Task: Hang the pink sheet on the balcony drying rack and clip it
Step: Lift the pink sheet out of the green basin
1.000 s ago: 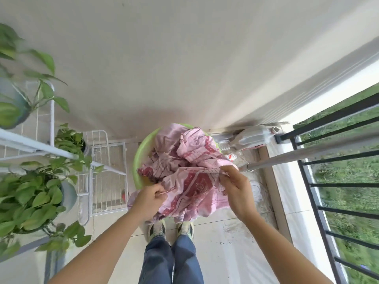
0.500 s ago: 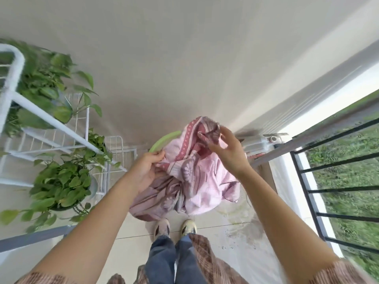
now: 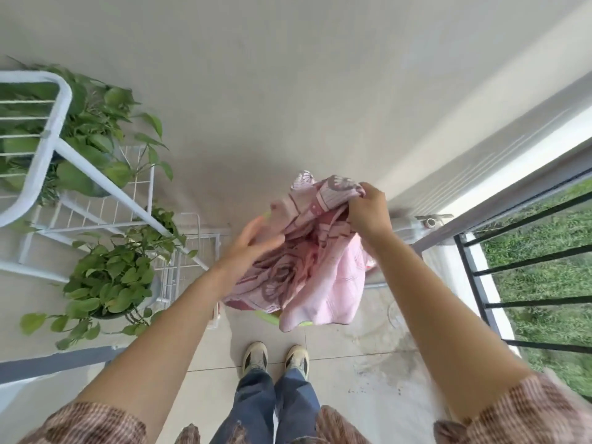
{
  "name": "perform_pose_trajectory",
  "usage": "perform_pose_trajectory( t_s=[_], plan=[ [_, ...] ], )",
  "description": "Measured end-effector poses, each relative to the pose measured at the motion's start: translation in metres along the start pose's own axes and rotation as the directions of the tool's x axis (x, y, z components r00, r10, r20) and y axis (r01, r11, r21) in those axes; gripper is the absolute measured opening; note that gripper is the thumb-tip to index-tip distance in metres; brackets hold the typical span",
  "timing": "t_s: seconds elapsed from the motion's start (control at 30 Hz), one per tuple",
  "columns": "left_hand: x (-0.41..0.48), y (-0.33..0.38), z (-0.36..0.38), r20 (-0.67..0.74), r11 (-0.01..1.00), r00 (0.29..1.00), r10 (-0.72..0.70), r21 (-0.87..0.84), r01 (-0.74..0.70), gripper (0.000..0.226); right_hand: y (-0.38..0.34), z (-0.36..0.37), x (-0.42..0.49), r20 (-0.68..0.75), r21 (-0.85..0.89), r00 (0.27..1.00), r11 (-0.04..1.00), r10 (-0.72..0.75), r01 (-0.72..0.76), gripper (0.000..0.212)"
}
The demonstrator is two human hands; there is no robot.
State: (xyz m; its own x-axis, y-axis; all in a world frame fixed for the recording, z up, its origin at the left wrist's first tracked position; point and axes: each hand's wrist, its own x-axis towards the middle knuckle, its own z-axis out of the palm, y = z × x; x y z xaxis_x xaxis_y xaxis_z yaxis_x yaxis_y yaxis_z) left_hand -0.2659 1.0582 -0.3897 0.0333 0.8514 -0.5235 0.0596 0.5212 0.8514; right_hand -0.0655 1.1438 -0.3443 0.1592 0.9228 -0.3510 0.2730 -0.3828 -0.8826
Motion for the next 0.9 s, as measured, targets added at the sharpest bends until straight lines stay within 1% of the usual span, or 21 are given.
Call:
perform_pose_trajectory(
  t_s=[0.07,0.1,0.13,0.17,0.2,0.23,0.27,0.3,0.33,0.37,0.4,0.43,0.47,0.5,0.53,0.57,0.6,0.67,0.77,0.83,0.9],
  plan=[
    [-0.014,-0.022,0.004,0.020,0.976,0.996,-0.088,0.201,0.082,0.108,-0.025,0.000,-0.003,0.038,-0.002,0.999,1.000,-0.025,0.025,0.027],
    [-0.019,-0.032,0.010,0.004,0.952,0.995,-0.100,0.292,0.094,0.120,-0.033,0.001,-0.006,0.064,0.016,0.998,1.000,-0.016,0.015,0.028],
    [-0.025,-0.039,0.018,-0.007,0.925,0.998,-0.067,0.375,0.065,0.126,-0.040,0.003,-0.010,0.092,0.054,0.996,0.999,0.003,-0.008,0.031],
    [-0.031,-0.041,0.026,-0.011,0.909,1.000,-0.019,0.415,0.022,0.125,-0.045,0.004,-0.014,0.116,0.108,0.993,0.993,0.035,-0.048,0.033],
    [-0.038,-0.039,0.034,0.009,0.919,0.999,0.041,0.393,-0.041,0.115,-0.050,0.005,-0.017,0.132,0.173,0.989,0.980,0.072,-0.095,0.033],
    [-0.045,-0.036,0.041,0.060,0.950,0.993,0.097,0.291,-0.111,0.094,-0.056,0.003,-0.020,0.145,0.225,0.983,0.964,0.108,-0.139,0.032],
    [-0.053,-0.029,0.046,0.102,0.980,0.985,0.140,0.124,-0.153,0.065,-0.060,0.000,-0.020,0.155,0.261,0.978,0.949,0.138,-0.175,0.031],
    [-0.062,-0.015,0.052,0.158,0.989,0.977,0.144,-0.007,-0.145,0.038,-0.066,-0.003,-0.020,0.160,0.303,0.975,0.932,0.155,-0.198,0.030],
    [-0.069,-0.003,0.056,0.224,0.987,0.967,0.118,-0.135,-0.090,0.031,-0.070,-0.005,-0.020,0.165,0.353,0.973,0.912,0.160,-0.209,0.030],
    [-0.072,0.004,0.054,0.278,0.986,0.952,0.129,-0.134,-0.095,0.041,-0.074,-0.006,-0.020,0.171,0.401,0.973,0.891,0.157,-0.215,0.029],
    [-0.076,0.016,0.055,0.301,0.988,0.941,0.157,-0.049,-0.149,0.049,-0.077,-0.006,-0.021,0.174,0.440,0.972,0.871,0.159,-0.221,0.028],
    [-0.075,0.025,0.055,0.294,0.975,0.941,0.168,0.088,-0.202,0.049,-0.078,-0.005,-0.022,0.180,0.471,0.970,0.851,0.166,-0.233,0.029],
    [-0.073,0.035,0.054,0.208,0.951,0.966,0.153,0.236,-0.201,0.039,-0.078,-0.005,-0.024,0.194,0.497,0.967,0.833,0.167,-0.244,0.031],
    [-0.067,0.042,0.048,0.075,0.932,0.983,0.170,0.312,-0.185,0.027,-0.078,-0.007,-0.025,0.221,0.515,0.963,0.819,0.156,-0.251,0.031],
    [-0.066,0.054,0.043,-0.029,0.942,0.980,0.195,0.284,-0.179,0.018,-0.076,-0.010,-0.025,0.261,0.523,0.956,0.813,0.132,-0.255,0.029],
    [-0.063,0.067,0.036,-0.118,0.955,0.966,0.228,0.220,-0.199,0.017,-0.073,-0.016,-0.025,0.298,0.518,0.949,0.817,0.106,-0.253,0.026],
    [-0.062,0.086,0.026,-0.177,0.946,0.943,0.283,0.217,-0.243,0.019,-0.068,-0.022,-0.024,0.316,0.499,0.944,0.830,0.092,-0.248,0.024],
    [-0.063,0.125,0.009,-0.208,0.914,0.902,0.379,0.237,-0.330,0.023,-0.056,-0.035,-0.025,0.316,0.400,0.944,0.890,0.093,-0.221,0.030],
    [-0.064,0.173,-0.007,-0.089,0.858,0.859,0.504,0.171,-0.485,0.030,-0.029,-0.041,-0.036,0.357,0.123,0.927,0.977,0.118,-0.171,0.052],
    [-0.067,0.189,-0.009,-0.044,0.844,0.847,0.529,0.127,-0.521,0.033,-0.013,-0.034,-0.046,0.414,-0.041,0.904,0.994,0.109,-0.100,0.063],
    [-0.074,0.202,-0.007,-0.030,0.853,0.853,0.522,0.028,-0.521,0.034,0.004,-0.022,-0.047,0.412,-0.186,0.907,0.982,0.083,-0.006,0.075]
  ],
)
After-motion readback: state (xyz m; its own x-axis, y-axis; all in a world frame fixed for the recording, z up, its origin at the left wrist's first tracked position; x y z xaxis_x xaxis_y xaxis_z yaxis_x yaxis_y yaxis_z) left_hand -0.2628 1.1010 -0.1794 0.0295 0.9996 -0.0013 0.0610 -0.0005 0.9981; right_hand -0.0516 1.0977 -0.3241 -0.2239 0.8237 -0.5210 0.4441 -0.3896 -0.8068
